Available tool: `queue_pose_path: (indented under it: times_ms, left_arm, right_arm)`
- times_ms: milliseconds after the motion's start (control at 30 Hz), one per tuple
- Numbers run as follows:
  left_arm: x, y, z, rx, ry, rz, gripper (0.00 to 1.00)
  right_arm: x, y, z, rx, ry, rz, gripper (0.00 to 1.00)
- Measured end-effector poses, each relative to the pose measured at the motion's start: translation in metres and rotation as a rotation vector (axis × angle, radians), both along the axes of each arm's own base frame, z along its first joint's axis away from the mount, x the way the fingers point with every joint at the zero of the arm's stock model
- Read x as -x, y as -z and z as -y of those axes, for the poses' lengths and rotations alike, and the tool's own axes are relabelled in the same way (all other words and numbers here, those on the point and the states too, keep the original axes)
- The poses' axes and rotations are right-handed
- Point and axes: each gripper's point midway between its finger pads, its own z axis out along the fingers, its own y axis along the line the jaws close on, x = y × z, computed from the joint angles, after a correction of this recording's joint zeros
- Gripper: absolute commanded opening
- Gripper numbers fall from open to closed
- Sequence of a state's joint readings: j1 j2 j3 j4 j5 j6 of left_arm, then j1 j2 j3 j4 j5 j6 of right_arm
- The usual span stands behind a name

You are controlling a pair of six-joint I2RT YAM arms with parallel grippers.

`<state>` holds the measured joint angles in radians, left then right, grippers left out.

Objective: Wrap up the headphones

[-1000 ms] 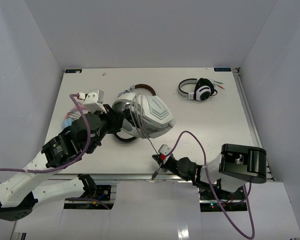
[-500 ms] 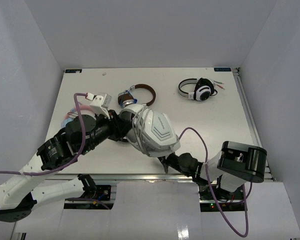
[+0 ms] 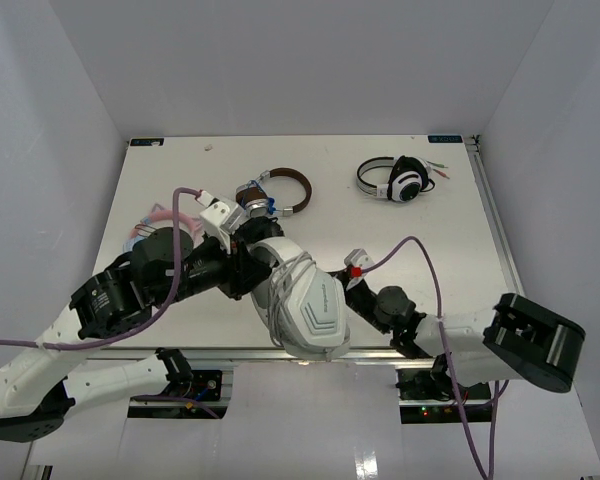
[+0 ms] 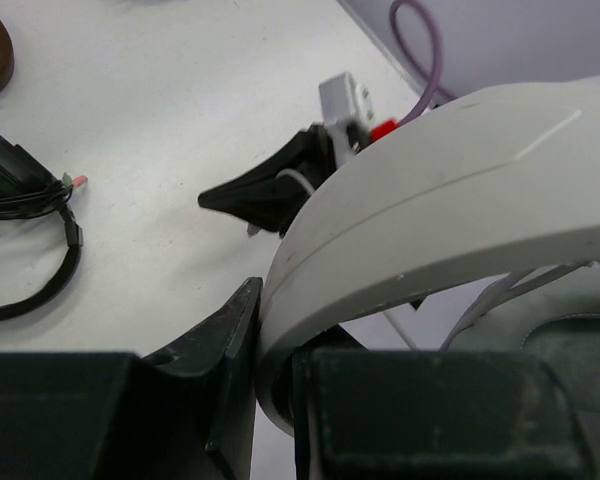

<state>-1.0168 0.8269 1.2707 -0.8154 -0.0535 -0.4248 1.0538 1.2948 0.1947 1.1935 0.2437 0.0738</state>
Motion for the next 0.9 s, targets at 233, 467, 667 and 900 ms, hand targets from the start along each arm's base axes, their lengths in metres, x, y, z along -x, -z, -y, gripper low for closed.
queue_pose_path:
  times_ms: [233, 467, 667, 900]
  left_arm:
    - [-0.013, 0.05, -0.007, -0.245, 0.007, 0.024, 0.0]
    - [-0.047, 0.1, -0.004, -0.486, -0.028, 0.076, 0.0]
    - [-0.067, 0.135, -0.014, -0.704, -0.016, 0.144, 0.0]
    - [-0.084, 0.159, -0.024, -0.865, 0.005, 0.235, 0.0]
  right_arm:
    - [-0.038, -0.053, 0.009, 0.007, 0.091, -0.028, 0.08]
    - [-0.065, -0.064, 0.029, 0.169, 0.067, -0.19, 0.08]
    - [-0.037, -0.041, 0.027, 0.315, -0.057, -0.361, 0.08]
    - [-0.018, -0.029, 0.029, 0.412, -0.127, -0.505, 0.08]
